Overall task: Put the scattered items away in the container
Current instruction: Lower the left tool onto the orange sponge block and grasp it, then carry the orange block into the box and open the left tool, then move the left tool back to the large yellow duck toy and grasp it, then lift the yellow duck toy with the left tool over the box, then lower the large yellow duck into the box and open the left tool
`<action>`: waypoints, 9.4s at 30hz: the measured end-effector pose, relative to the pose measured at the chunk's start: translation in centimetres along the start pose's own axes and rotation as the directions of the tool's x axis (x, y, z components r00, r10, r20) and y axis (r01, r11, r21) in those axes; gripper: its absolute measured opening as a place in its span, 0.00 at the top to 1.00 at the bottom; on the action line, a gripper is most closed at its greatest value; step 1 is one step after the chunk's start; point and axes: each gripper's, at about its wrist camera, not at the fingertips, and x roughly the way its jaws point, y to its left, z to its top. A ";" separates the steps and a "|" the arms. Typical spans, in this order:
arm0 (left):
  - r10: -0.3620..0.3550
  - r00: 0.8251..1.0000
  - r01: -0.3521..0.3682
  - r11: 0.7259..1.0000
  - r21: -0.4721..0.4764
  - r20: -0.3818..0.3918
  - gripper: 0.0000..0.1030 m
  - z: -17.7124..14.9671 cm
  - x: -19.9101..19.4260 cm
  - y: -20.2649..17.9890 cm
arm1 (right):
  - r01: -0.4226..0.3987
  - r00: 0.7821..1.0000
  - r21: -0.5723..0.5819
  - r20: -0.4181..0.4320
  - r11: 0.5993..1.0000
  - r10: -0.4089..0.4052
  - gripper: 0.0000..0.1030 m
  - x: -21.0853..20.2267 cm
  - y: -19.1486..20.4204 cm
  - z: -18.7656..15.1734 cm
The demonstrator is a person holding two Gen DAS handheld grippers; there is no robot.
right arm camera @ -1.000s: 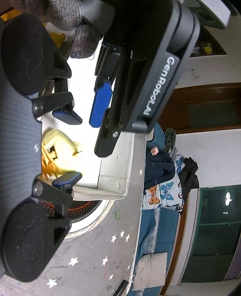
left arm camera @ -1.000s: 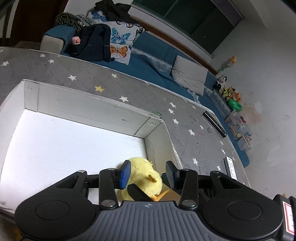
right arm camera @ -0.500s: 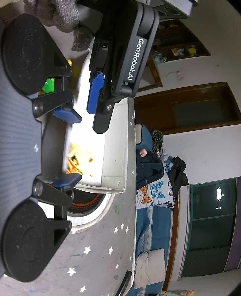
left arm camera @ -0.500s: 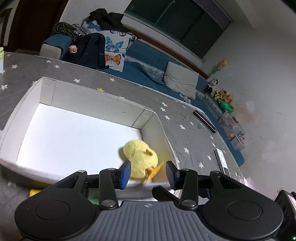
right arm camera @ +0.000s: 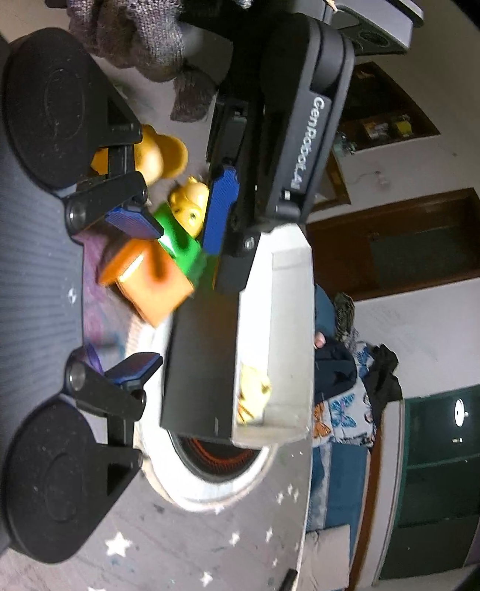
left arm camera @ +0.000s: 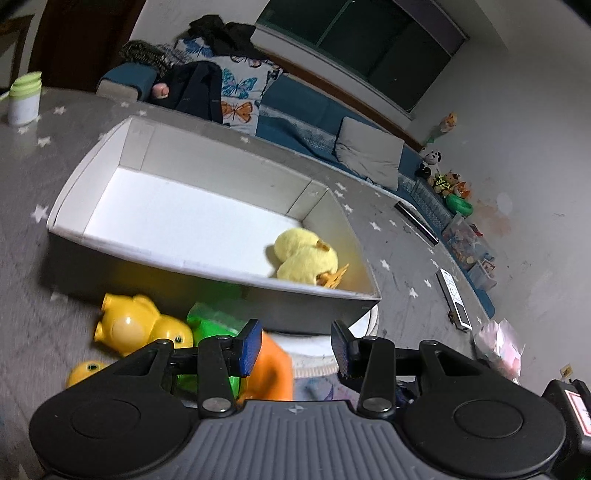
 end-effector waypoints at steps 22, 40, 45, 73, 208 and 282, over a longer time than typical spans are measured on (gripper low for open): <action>-0.057 0.993 0.051 0.997 -0.055 -0.100 0.57 -2.2 2.0 0.2 | 0.109 0.989 0.002 -0.102 0.994 -0.108 0.41 1.0 -1.2 -1.4; -0.001 0.996 -0.010 0.991 -0.131 -0.087 0.57 -1.2 2.7 1.2 | 0.038 0.992 -0.044 -0.116 0.998 -0.043 0.50 3.7 0.8 -0.2; -0.009 0.996 0.000 0.994 -0.106 -0.087 0.58 -1.2 3.2 0.6 | 0.034 0.993 -0.036 -0.115 0.999 -0.038 0.52 3.3 0.6 -0.3; 0.100 0.981 -0.108 0.993 -0.038 -0.164 0.57 -0.9 4.3 -1.0 | 0.023 0.996 -0.014 -0.082 1.000 -0.024 0.55 1.8 0.2 -1.0; 0.192 0.981 -0.193 0.961 -0.197 -0.026 0.52 -2.9 -5.0 9.2 | -0.206 0.973 -0.253 -0.153 0.945 0.171 0.59 5.1 9.8 -2.1; 0.213 0.977 -0.213 0.976 -0.049 -0.012 0.52 11.4 5.4 7.6 | -0.073 0.994 -0.072 -0.081 0.995 0.068 0.43 13.9 2.8 8.5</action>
